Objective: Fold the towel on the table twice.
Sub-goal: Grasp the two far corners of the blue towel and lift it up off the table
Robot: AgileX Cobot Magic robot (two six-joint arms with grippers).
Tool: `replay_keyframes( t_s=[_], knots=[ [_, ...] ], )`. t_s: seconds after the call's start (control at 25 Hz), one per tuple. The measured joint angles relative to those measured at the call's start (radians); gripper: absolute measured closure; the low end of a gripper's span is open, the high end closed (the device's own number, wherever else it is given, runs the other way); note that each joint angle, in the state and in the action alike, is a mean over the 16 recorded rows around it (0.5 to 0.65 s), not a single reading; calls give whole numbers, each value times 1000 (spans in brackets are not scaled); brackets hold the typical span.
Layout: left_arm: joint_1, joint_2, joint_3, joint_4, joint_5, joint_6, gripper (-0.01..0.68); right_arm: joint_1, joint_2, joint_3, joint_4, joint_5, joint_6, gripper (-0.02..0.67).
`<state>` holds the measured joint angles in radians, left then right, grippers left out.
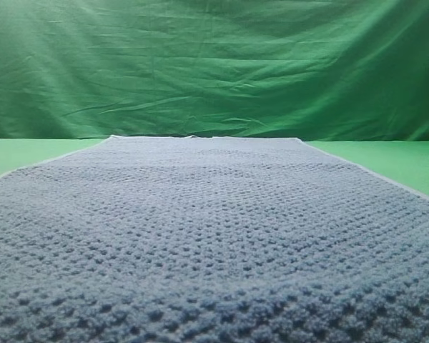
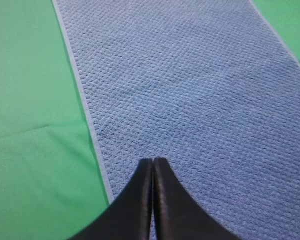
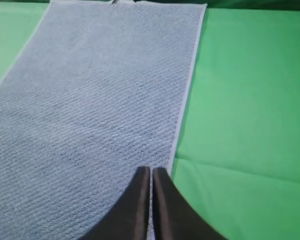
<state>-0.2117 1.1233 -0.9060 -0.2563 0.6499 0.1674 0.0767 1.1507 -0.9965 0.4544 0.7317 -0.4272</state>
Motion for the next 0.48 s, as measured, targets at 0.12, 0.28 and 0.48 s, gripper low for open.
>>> replay_keyframes(
  t_s=[0.12, 0.28, 0.48],
  knots=[
    [1, 123, -69, 28, 30, -22, 673, 2, 83, -39, -32, 35, 36, 649],
    [20, 278, -149, 51, 58, -40, 673, 20, 206, -109, -95, 80, 93, 649],
    [55, 443, -223, 53, 56, -44, 673, 64, 374, -213, -187, 121, 173, 649]
  ],
)
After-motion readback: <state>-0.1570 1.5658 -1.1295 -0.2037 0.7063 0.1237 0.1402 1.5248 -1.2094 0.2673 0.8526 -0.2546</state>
